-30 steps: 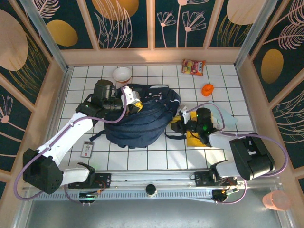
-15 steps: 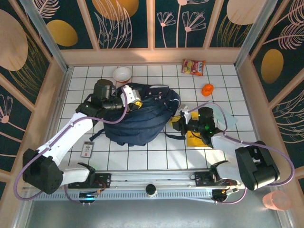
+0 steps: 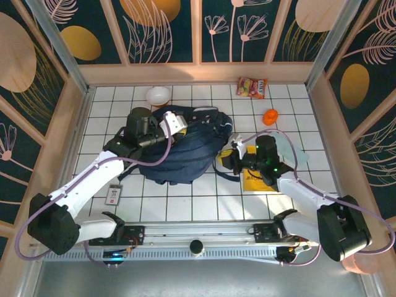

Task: Pack the student bag

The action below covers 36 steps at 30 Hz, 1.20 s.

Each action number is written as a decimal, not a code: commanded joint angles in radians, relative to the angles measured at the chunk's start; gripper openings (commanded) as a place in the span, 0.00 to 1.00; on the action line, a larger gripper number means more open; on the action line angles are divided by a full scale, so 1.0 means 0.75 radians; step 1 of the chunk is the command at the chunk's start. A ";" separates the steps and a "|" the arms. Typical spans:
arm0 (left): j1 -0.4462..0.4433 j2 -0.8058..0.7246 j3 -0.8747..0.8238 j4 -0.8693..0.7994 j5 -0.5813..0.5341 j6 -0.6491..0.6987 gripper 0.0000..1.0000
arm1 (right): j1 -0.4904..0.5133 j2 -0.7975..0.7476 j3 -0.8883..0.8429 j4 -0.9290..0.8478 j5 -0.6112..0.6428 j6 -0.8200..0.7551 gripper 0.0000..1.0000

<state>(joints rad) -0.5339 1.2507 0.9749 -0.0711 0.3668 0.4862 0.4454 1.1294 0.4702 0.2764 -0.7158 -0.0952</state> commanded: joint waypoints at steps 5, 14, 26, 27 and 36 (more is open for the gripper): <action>-0.065 0.065 0.005 0.251 -0.337 -0.169 0.00 | 0.125 -0.042 0.141 -0.234 0.083 0.003 0.00; -0.123 0.160 0.004 0.349 -0.446 -0.335 0.00 | 0.252 -0.070 0.183 -0.313 0.156 0.131 0.00; -0.123 0.117 -0.075 0.460 -0.147 -0.354 0.00 | 0.255 -0.092 0.112 -0.199 0.100 0.201 0.00; -0.123 0.114 -0.073 0.463 -0.141 -0.353 0.00 | 0.257 -0.091 0.108 -0.185 0.091 0.206 0.01; -0.123 0.102 -0.071 0.477 -0.095 -0.358 0.00 | 0.237 -0.076 0.091 -0.121 0.063 0.244 0.10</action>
<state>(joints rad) -0.6285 1.3643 0.9161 0.1570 0.2543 0.2405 0.6209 1.0809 0.5488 0.1093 -0.6052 0.0669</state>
